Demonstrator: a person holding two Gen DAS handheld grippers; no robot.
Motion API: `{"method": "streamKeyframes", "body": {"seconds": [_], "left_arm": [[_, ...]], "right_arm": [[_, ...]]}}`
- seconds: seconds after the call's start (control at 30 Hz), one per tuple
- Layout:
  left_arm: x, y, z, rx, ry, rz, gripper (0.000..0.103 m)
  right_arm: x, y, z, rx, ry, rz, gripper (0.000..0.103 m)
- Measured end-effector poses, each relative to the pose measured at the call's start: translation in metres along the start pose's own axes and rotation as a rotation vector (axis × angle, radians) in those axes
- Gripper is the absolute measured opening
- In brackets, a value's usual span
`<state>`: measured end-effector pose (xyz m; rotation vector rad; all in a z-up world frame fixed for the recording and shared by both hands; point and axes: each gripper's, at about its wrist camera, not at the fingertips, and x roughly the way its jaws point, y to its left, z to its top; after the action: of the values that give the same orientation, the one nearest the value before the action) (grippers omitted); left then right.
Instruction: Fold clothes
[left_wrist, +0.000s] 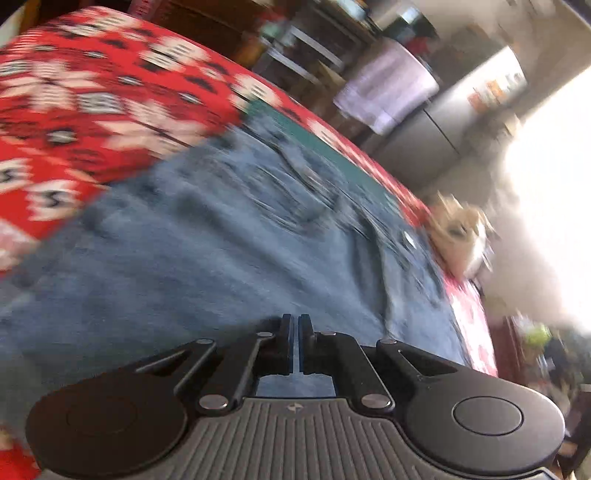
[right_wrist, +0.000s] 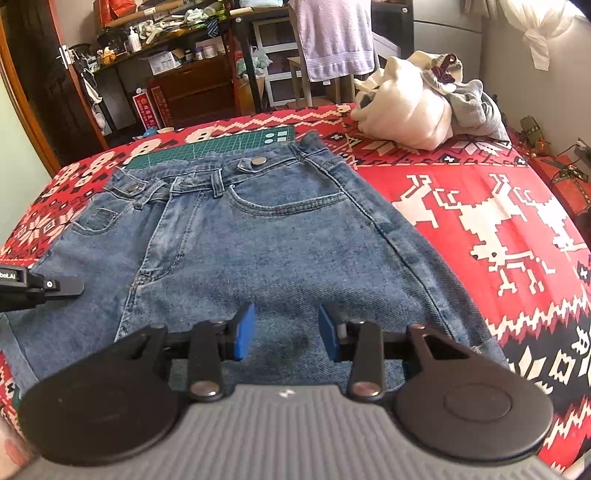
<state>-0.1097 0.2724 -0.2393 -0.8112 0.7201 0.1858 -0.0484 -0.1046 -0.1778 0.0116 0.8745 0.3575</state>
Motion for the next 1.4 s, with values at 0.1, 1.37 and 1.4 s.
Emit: {"method": "streamKeyframes", "body": {"seconds": [0.1,1.37,1.4], "left_arm": [[-0.019,0.023,0.003,-0.052,-0.066,0.046,0.003],[0.037,-0.065,-0.036,0.128,0.089,-0.056,0.003],[0.037,-0.067,-0.035,0.136,0.088,-0.054,0.003]], "right_arm": [[0.001,-0.004,-0.001,0.015,0.008,-0.006,0.042],[-0.003,-0.008,-0.006,0.035,0.005,-0.005,0.046],[-0.003,-0.006,-0.007,0.031,0.003,-0.003,0.046]]}}
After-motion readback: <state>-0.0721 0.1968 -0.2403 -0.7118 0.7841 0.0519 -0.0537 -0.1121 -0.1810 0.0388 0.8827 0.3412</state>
